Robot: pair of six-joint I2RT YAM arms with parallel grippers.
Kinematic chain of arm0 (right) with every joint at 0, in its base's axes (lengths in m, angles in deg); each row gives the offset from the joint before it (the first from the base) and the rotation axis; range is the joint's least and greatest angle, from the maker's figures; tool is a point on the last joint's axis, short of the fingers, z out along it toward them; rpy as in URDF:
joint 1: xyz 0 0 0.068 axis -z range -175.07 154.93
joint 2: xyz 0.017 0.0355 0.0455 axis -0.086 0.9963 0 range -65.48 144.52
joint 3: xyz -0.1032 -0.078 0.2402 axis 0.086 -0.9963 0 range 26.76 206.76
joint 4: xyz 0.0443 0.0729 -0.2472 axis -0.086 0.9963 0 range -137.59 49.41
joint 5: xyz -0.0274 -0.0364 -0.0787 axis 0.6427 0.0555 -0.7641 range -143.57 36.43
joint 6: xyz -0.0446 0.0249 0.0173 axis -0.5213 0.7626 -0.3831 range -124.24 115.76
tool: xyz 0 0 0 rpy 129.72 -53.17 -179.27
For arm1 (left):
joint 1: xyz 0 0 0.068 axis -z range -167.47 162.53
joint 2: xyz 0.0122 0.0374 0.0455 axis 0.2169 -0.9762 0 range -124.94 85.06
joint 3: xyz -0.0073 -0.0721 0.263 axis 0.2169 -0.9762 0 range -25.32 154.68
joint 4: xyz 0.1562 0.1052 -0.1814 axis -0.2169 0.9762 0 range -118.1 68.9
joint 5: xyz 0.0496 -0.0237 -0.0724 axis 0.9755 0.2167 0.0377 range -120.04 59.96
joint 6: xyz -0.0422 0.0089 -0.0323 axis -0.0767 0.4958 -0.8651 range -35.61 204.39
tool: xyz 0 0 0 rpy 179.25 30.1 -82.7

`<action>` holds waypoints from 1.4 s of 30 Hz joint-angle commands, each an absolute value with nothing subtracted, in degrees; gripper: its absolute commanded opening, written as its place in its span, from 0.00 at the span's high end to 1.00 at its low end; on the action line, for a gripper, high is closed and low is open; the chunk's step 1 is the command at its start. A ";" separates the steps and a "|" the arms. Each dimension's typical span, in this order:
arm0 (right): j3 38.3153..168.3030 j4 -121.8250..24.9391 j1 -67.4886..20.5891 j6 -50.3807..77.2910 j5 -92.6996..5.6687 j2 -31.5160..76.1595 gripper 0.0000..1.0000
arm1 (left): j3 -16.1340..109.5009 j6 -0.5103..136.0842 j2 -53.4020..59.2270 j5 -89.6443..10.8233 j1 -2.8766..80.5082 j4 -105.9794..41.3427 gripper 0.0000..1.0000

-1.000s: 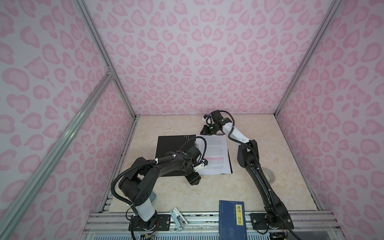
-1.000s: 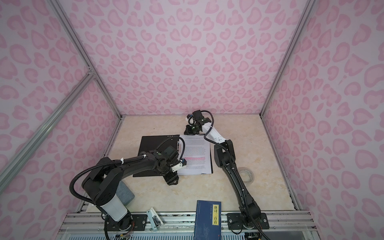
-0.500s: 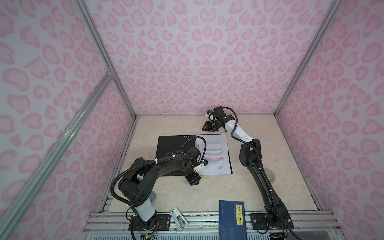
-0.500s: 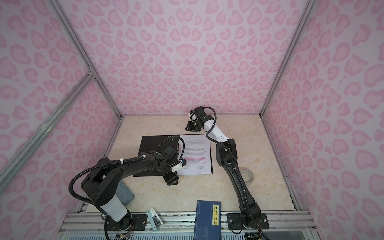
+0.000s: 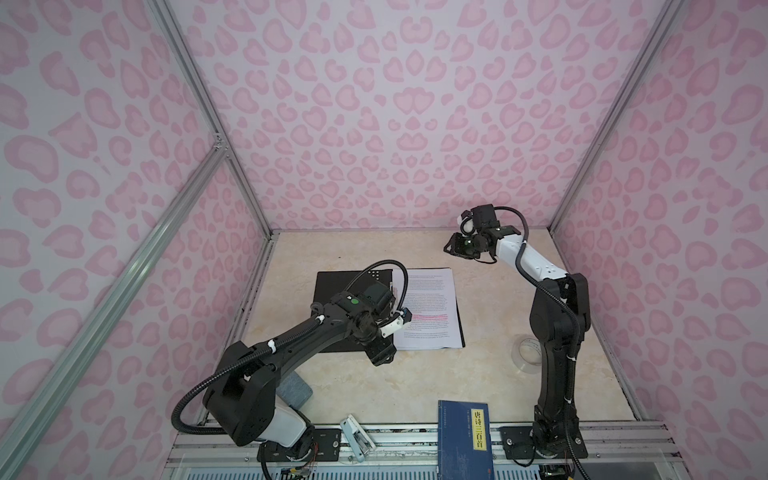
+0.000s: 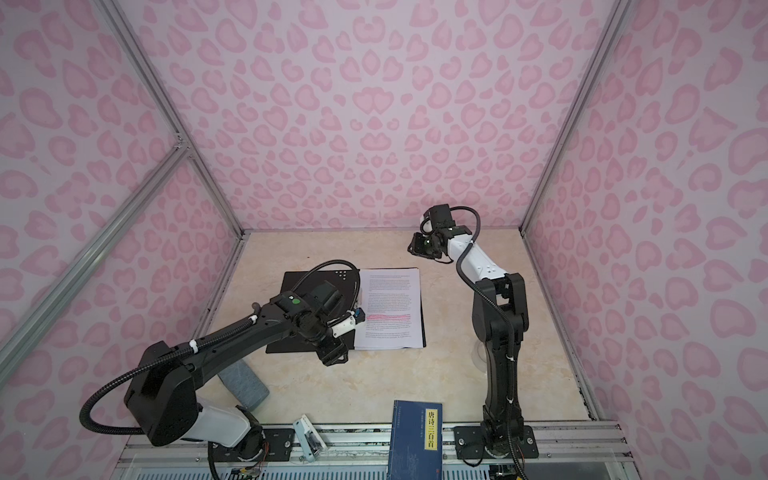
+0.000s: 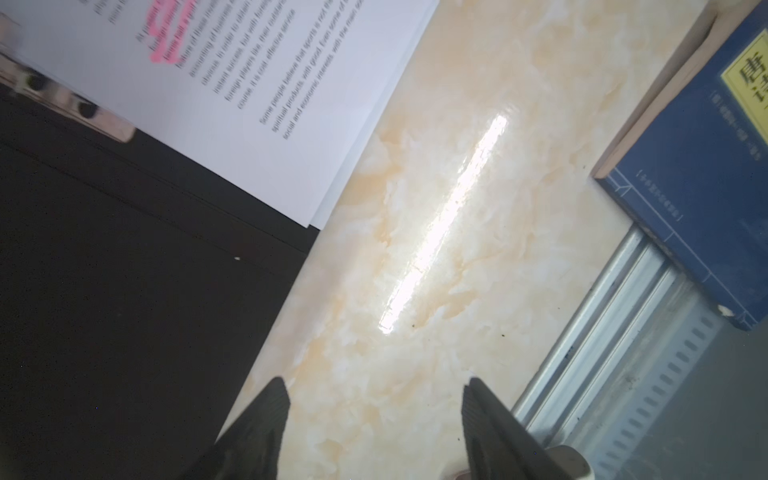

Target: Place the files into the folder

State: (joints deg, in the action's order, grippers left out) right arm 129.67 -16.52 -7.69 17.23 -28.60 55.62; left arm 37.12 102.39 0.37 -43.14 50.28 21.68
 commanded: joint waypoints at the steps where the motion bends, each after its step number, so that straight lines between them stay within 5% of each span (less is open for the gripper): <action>1: 122.17 -21.93 -5.22 18.40 -25.72 53.58 0.62 | 39.54 99.72 0.86 -43.21 47.71 21.72 0.30; 13: 113.94 -31.16 -1.36 22.65 -17.96 57.40 0.63 | 46.11 90.46 -8.07 -52.53 28.86 15.67 0.30; 42: 123.72 -25.94 -4.87 20.97 -17.62 65.52 0.65 | 42.18 91.34 -12.11 -56.74 25.18 14.35 0.32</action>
State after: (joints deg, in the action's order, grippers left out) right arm 122.57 -28.33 -4.34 22.43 -17.51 64.58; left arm 42.36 90.68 -11.63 -55.60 25.30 14.99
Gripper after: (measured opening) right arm 0.351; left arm 0.680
